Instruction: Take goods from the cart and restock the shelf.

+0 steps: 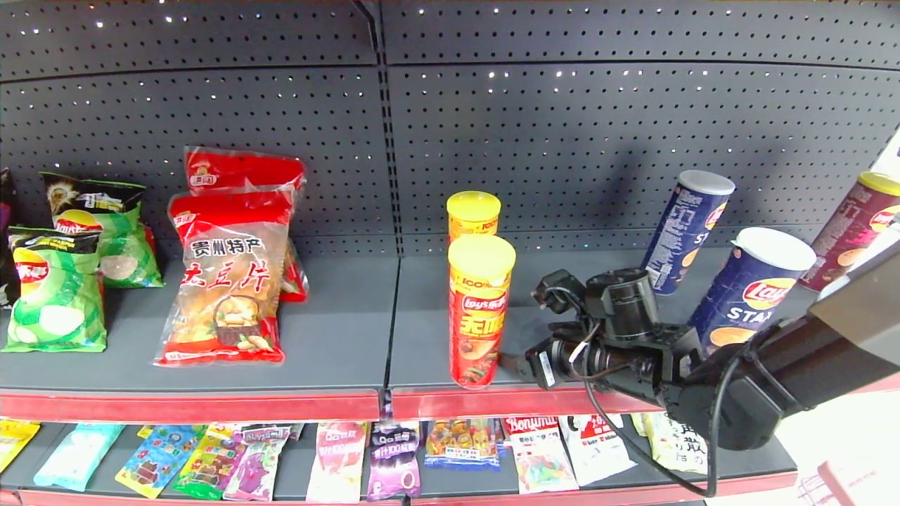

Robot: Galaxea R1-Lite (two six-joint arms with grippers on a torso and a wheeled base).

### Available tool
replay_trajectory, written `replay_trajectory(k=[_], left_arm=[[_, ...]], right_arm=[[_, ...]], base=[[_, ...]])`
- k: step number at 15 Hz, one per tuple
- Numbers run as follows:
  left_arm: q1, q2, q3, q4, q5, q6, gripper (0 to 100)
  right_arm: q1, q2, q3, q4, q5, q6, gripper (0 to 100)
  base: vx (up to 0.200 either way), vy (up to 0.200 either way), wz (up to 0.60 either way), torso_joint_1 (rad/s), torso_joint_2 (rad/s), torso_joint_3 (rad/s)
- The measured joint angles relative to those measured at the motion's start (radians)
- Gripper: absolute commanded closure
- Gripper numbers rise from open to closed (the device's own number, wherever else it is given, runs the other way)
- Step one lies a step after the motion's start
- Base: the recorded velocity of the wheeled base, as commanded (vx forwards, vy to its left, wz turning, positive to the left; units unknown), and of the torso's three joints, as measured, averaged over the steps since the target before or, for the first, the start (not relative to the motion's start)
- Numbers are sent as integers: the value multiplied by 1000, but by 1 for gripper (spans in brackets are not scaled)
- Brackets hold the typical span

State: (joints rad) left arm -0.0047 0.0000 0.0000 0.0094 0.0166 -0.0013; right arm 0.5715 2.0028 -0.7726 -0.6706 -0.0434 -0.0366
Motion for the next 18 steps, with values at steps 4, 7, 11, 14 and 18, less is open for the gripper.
replay_trajectory(k=[4, 7, 11, 14, 18], left_arm=[[0, 0, 0, 0, 0, 0, 0], [0, 0, 0, 0, 0, 0, 0], [0, 0, 0, 0, 0, 0, 0], [0, 0, 0, 0, 0, 0, 0], [0, 0, 0, 0, 0, 0, 0]], right_arm=[[11, 21, -21, 0, 0, 2, 0], [10, 27, -23, 0, 0, 4, 0], [4, 6, -11, -2, -1, 7, 0], [16, -96, 63, -6, -29, 17, 0], [78, -368, 227, 20, -61, 39, 0]], base=[[0, 0, 0, 0, 0, 0], [0, 0, 0, 0, 0, 0], [0, 0, 0, 0, 0, 0], [0, 0, 0, 0, 0, 0], [0, 0, 0, 0, 0, 0]])
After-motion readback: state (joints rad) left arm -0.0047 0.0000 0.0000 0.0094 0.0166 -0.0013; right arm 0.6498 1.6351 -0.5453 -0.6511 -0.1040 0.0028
